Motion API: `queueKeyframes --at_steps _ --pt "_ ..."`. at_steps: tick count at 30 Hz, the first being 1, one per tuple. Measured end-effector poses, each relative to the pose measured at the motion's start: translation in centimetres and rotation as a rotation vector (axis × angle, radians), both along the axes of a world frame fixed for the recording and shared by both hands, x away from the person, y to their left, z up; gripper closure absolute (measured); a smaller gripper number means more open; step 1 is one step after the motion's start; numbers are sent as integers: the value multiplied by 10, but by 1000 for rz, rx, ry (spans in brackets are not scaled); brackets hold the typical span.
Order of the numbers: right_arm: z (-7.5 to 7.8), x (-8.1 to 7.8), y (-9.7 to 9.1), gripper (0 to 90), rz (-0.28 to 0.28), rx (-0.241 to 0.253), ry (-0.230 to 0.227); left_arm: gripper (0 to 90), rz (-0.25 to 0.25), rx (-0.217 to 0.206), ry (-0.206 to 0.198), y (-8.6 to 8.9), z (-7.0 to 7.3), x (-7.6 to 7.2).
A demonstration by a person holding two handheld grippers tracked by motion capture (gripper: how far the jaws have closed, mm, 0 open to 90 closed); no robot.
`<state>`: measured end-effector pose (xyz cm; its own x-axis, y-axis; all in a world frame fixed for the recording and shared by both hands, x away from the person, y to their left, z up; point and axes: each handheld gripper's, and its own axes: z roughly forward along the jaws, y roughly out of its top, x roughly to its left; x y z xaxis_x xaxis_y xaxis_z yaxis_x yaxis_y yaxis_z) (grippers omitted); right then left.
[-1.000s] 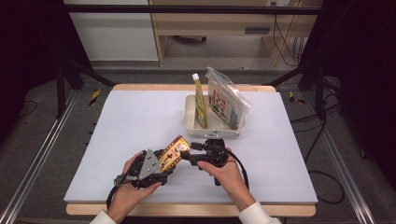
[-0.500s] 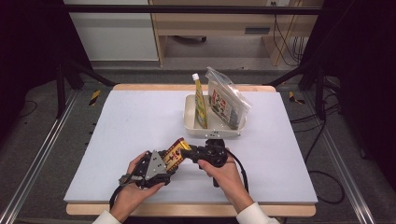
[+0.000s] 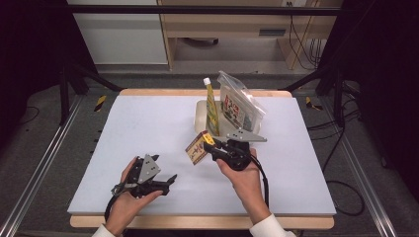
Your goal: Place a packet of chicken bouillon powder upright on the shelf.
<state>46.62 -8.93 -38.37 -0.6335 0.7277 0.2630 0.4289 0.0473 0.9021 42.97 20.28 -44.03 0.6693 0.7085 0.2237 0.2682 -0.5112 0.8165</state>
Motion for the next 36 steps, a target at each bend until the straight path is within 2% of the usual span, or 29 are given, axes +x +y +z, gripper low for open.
queueKeyframes --at_steps 5,12,17,22,36 --pt "13 7 6 679 -77 -38 -38 114 53 -26 33 26 2 -1" --pt "33 14 28 679 -152 -91 -87 114 87 -48 30 44 4 0" --pt "46 19 38 679 -200 -115 -107 112 102 -39 41 50 4 3" --pt "57 25 43 679 -256 -136 -130 109 119 -59 45 53 3 5" --pt "65 41 51 679 -342 -160 -149 109 117 -45 59 53 2 5"
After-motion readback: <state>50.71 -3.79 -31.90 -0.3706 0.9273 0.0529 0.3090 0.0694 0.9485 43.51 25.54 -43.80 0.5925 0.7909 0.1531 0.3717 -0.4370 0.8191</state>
